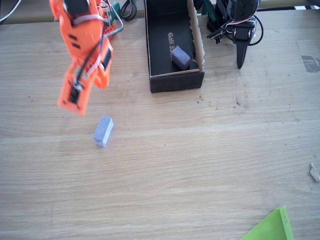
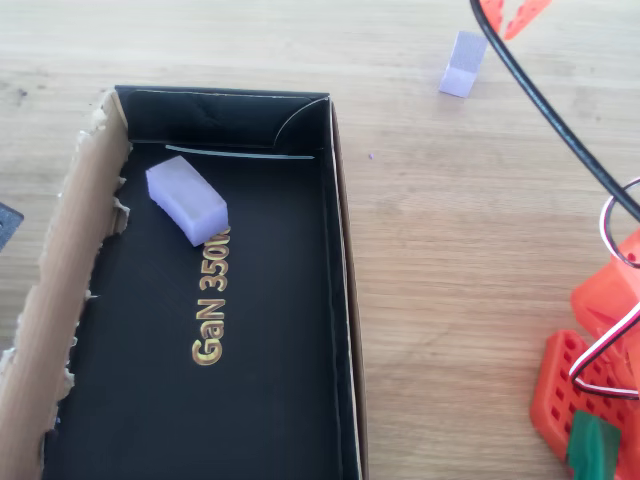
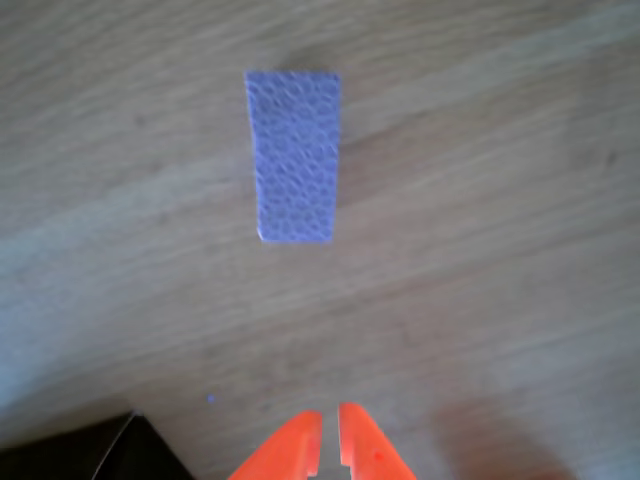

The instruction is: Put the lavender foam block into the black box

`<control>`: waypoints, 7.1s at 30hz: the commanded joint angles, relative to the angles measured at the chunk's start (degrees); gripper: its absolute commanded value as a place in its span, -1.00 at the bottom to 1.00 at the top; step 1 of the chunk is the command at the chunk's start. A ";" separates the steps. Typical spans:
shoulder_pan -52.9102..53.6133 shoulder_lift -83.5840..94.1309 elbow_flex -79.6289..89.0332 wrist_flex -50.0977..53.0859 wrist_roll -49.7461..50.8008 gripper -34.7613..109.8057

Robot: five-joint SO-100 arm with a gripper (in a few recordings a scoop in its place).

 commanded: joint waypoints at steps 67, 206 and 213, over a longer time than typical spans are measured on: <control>8.96 -15.91 -22.85 0.70 -15.91 -0.21; -55.28 1.58 -8.44 -7.73 -28.39 0.07; -52.73 12.92 0.62 -8.53 -23.55 -0.29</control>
